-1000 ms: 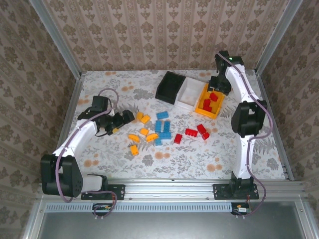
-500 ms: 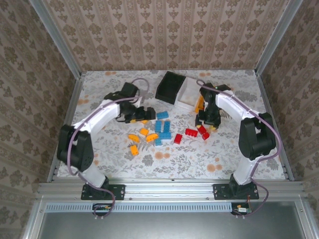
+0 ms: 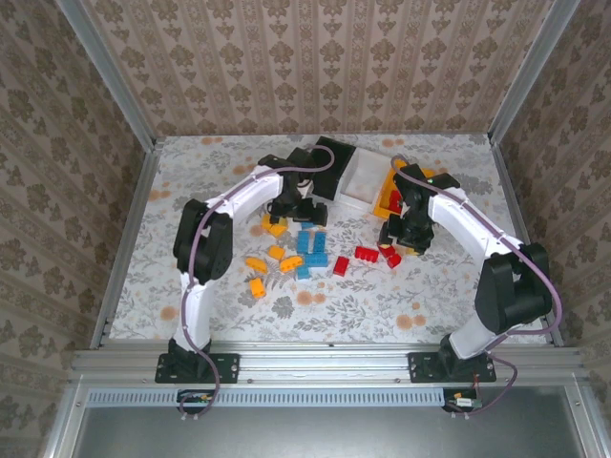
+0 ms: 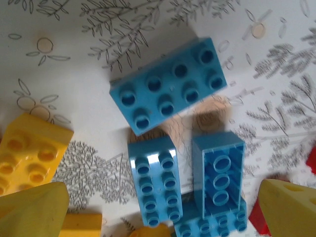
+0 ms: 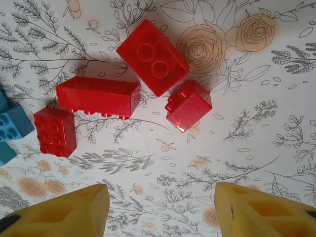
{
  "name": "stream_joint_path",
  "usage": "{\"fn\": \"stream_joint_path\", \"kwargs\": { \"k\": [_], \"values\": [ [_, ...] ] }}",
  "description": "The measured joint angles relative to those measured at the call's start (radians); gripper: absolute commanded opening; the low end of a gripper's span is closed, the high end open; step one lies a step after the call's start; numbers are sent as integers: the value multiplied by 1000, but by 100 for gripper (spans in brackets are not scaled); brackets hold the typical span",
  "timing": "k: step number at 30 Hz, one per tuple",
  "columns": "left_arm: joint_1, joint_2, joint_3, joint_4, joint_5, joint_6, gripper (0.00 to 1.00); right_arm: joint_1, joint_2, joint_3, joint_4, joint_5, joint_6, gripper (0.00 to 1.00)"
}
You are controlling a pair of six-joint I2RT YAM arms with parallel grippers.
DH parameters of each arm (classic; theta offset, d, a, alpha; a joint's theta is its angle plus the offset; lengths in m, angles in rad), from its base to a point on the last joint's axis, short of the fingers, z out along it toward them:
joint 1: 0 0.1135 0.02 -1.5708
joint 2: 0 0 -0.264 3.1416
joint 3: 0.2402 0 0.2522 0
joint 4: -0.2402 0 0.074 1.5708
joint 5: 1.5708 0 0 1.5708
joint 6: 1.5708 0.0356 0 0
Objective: Sort the legos into containers by color
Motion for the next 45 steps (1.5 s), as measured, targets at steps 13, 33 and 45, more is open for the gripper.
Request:
{"fn": "stream_joint_path", "kwargs": {
  "k": [13, 33, 45],
  "values": [
    [-13, 167, 195, -53, 2, -91, 94, 0, -32, -45, 2, -8, 16, 60],
    [-18, 337, 424, -174, -22, -132, 66, 0, -26, -59, 19, -40, 15, 61],
    [-18, 334, 430, -153, 57, -131, 63, -12, 16, -56, 28, -48, -8, 61]
  ]
}}
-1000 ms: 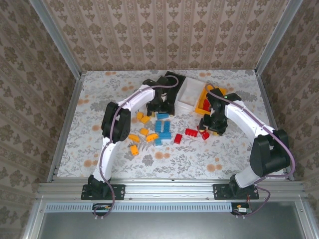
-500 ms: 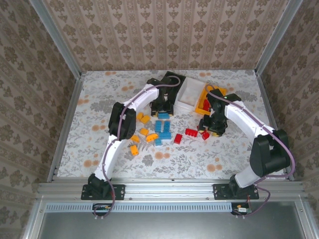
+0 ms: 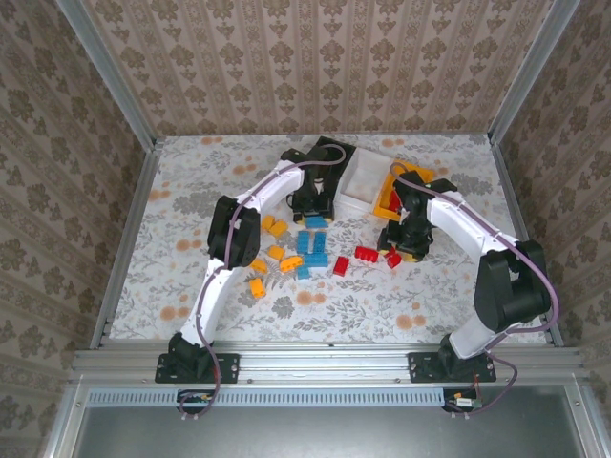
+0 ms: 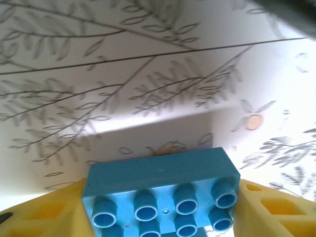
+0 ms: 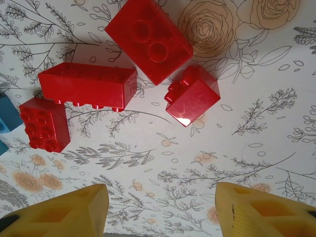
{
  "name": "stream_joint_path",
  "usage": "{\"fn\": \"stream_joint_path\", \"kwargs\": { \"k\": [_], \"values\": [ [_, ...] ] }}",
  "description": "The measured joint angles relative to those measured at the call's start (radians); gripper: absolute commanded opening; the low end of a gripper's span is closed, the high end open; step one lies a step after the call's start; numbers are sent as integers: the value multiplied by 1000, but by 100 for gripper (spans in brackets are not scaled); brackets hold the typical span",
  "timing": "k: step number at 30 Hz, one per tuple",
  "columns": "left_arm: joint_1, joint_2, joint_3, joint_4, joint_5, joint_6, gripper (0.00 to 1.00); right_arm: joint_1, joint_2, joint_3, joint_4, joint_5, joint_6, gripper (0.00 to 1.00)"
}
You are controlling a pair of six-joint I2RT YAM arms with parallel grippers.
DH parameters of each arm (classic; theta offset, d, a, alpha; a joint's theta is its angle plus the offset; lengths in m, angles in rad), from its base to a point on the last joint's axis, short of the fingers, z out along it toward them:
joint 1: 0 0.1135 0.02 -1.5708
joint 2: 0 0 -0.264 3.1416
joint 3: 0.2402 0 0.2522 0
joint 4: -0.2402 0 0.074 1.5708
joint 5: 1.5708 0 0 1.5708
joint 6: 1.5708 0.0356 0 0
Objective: Sort the legos into containers by color
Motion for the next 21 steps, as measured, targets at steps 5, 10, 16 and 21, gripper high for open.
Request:
{"fn": "stream_joint_path", "kwargs": {
  "k": [5, 10, 16, 21],
  "values": [
    [4, -43, 0, 95, 107, -70, 63, -25, -28, -30, 0, 4, -9, 61],
    [16, -65, 43, 237, 222, -200, 63, -35, -93, -105, 0, 4, -7, 61],
    [20, -19, 162, 448, 332, -411, 63, -35, -110, -150, 2, 3, 4, 61],
    [12, 93, 273, 587, 368, -570, 65, -35, -112, -152, 9, 0, 6, 61]
  ]
}}
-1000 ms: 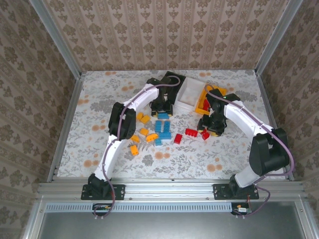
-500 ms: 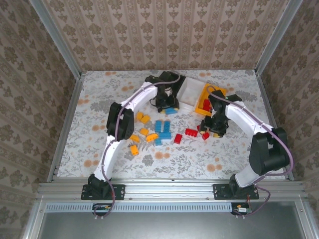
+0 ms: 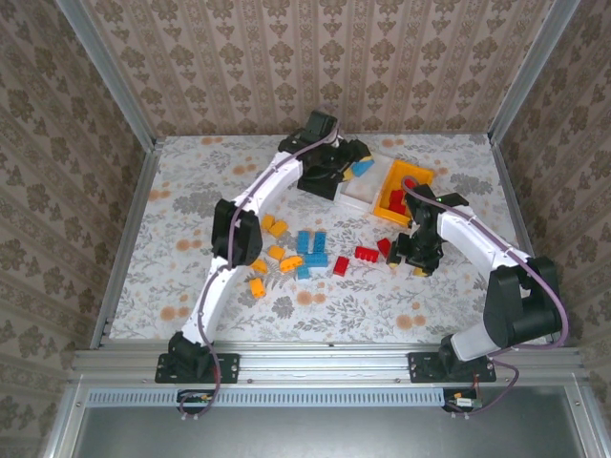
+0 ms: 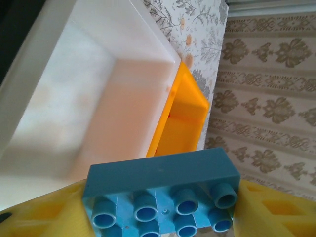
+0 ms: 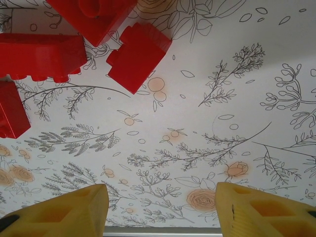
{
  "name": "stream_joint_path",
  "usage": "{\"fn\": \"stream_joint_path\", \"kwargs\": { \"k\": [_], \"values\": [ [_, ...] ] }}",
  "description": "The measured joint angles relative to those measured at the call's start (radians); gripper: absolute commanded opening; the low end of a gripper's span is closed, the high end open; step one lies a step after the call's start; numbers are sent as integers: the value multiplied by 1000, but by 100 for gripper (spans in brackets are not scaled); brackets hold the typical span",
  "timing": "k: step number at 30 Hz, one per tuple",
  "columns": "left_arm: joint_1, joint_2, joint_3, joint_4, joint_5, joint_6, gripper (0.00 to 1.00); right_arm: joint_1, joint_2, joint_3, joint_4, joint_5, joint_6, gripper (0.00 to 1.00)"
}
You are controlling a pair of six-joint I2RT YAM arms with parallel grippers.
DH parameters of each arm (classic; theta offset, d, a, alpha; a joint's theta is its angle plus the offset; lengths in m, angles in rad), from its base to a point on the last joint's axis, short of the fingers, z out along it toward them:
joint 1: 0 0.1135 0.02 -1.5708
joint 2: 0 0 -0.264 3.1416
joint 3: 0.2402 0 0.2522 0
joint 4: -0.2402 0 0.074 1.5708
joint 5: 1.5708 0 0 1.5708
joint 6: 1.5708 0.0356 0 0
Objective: Sort the legos into containers by color
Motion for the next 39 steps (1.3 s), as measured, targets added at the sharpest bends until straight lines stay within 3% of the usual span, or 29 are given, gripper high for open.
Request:
{"fn": "stream_joint_path", "kwargs": {
  "k": [4, 14, 32, 39],
  "values": [
    [-6, 88, 47, 55, 24, -80, 65, 0, -3, -10, 18, -3, 7, 60],
    [-18, 109, 48, 63, 21, -157, 74, -2, -2, -13, 31, -5, 17, 61],
    [-17, 110, 52, 67, 20, -156, 77, -4, 16, -12, 44, -22, 17, 61],
    [-11, 49, 18, -27, 18, -53, 78, 4, 16, 17, 44, -22, 24, 61]
  ]
}}
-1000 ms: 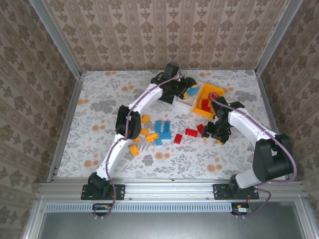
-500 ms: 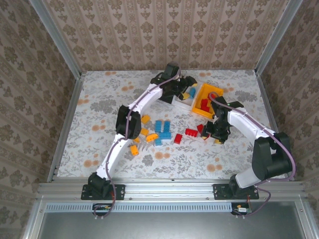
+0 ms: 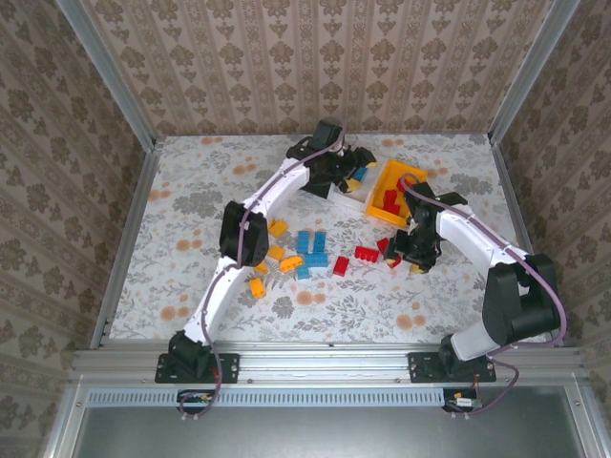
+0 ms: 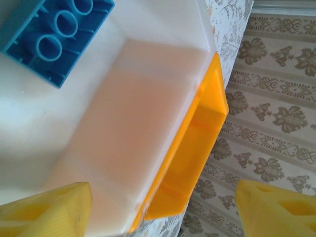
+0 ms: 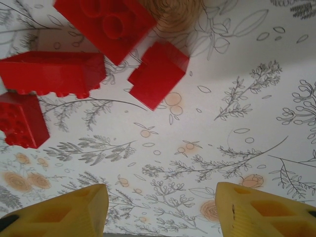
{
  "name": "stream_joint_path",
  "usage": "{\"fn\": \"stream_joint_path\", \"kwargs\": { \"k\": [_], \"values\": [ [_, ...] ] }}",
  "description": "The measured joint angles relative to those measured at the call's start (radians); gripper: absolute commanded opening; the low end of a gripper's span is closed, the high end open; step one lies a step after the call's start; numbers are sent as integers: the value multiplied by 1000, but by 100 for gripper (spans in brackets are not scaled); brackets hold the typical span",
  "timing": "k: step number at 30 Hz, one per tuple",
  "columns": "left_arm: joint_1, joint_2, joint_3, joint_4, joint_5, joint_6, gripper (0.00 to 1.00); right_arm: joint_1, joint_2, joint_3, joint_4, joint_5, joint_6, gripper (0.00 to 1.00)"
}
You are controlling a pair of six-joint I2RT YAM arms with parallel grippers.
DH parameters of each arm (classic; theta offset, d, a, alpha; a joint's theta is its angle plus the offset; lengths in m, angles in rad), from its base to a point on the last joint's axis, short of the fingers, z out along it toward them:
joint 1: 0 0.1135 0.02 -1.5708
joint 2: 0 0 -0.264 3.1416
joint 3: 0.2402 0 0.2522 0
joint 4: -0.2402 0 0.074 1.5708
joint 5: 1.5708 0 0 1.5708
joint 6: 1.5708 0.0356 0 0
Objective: Sort the legos into containers by color
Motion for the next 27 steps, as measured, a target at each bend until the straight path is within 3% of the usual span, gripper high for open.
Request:
{"fn": "stream_joint_path", "kwargs": {
  "k": [8, 14, 19, 27],
  "values": [
    [42, -282, -192, -137, -50, 218, 78, 75, 27, 89, 0, 0, 26, 61],
    [84, -503, -396, -213, -126, 383, 80, 181, 137, 209, 4, 0, 56, 60],
    [149, -690, -700, -221, -166, 463, 80, 275, 282, 350, 13, 0, 80, 60],
    [341, -959, -1138, -194, -188, 486, 81, 377, 484, 569, 18, 0, 84, 60]
  ]
}}
